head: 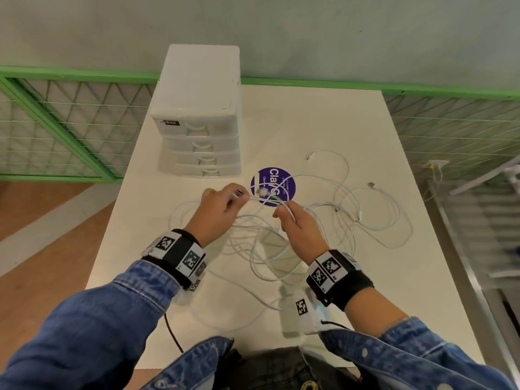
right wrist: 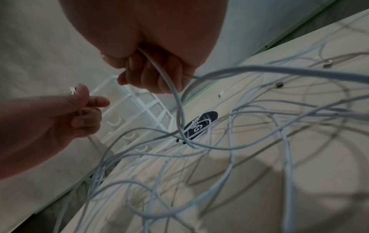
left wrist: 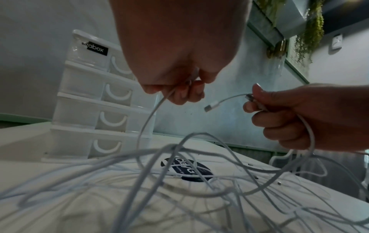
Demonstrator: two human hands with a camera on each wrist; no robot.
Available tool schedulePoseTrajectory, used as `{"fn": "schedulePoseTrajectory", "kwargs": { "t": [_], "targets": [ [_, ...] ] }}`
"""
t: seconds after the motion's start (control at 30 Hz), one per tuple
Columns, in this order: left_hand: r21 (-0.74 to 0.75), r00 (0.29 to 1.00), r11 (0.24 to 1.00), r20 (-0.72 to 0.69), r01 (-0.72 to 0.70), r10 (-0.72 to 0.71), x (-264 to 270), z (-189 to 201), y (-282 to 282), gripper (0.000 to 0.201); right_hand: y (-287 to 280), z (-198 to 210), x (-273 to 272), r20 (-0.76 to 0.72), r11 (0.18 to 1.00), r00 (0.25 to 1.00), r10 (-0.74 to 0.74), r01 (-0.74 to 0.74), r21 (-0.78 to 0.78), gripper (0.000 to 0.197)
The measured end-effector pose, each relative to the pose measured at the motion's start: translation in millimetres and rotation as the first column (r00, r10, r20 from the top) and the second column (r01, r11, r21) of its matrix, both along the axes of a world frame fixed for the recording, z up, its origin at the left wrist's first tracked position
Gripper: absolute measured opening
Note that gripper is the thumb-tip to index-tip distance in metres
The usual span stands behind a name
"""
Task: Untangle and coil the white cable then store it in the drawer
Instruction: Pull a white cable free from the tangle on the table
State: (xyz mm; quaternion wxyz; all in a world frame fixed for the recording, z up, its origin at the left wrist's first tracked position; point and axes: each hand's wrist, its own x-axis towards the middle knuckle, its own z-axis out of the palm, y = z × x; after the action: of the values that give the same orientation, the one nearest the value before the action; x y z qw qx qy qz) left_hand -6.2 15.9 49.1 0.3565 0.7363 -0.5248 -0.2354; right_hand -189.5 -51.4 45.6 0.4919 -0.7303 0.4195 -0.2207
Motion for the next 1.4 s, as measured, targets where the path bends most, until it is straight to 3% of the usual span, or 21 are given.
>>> {"fn": "schedulePoseTrajectory", "kwargs": {
  "t": [0.1,0.17,0.23,0.3,0.37,0.57,0.67,0.83,1.03,1.13,1.23,1.4],
  "targets": [
    [0.036,0.975,0.996,-0.205,-0.079,0.085,-4.0,9.4,-0.4,0.022,-0.5,8.9,3.3,0.058,0.999,0.997,-0.043,0.043,-0.003,0.025],
    [0.053,0.941,0.996,-0.328,-0.065,0.079,-14.1,17.0,-3.1,0.023,0.1,10.3,8.4,0.001,0.996,0.998,0.055,-0.055,-0.070,0.026],
    [0.036,0.906,0.998,-0.418,-0.056,0.066,-22.1,23.8,-8.5,0.021,3.0,8.7,14.5,-0.146,0.964,0.969,0.199,-0.220,-0.147,0.028],
    [0.032,0.893,0.998,-0.445,-0.053,0.061,-24.0,29.9,-15.9,0.019,5.9,5.2,18.8,-0.266,0.925,0.922,0.282,-0.334,-0.178,0.030],
    [0.027,0.891,0.999,-0.452,-0.033,0.042,-23.9,34.8,-22.3,0.018,7.7,3.6,20.8,-0.297,0.911,0.909,0.292,-0.359,-0.204,0.030],
    [-0.016,0.901,0.998,-0.430,-0.063,0.050,-25.2,37.6,-31.2,0.031,5.4,4.1,21.8,-0.327,0.905,0.913,0.246,-0.336,-0.259,0.030],
    [0.002,0.907,0.999,-0.418,-0.050,0.046,-21.1,35.1,-31.5,0.037,3.0,2.6,14.6,-0.334,0.925,0.930,0.154,-0.254,-0.281,0.030],
    [-0.010,0.875,1.000,-0.484,-0.029,0.020,-20.1,38.5,-26.8,0.026,-2.4,-1.7,0.4,-0.176,0.979,0.975,0.139,-0.162,-0.125,0.062],
    [0.017,0.818,0.999,-0.574,-0.030,0.035,-38.1,36.1,-34.2,0.012,-10.8,9.2,13.3,0.127,0.994,0.989,-0.078,0.087,-0.069,0.035],
    [0.001,0.815,0.997,-0.576,-0.076,0.063,-50.8,40.2,-41.6,0.020,-13.8,15.6,18.7,0.224,0.988,0.962,-0.153,0.151,0.024,0.030],
    [-0.020,0.825,0.989,-0.553,-0.149,0.113,-58.6,41.8,-50.2,0.021,-14.6,19.1,18.8,0.241,0.980,0.952,-0.189,0.168,0.104,0.029],
    [0.014,0.885,0.994,-0.454,-0.105,0.100,-61.9,38.3,-61.1,0.014,-29.2,21.8,8.3,0.163,0.981,0.970,-0.183,0.170,0.089,0.020]
  ]
}}
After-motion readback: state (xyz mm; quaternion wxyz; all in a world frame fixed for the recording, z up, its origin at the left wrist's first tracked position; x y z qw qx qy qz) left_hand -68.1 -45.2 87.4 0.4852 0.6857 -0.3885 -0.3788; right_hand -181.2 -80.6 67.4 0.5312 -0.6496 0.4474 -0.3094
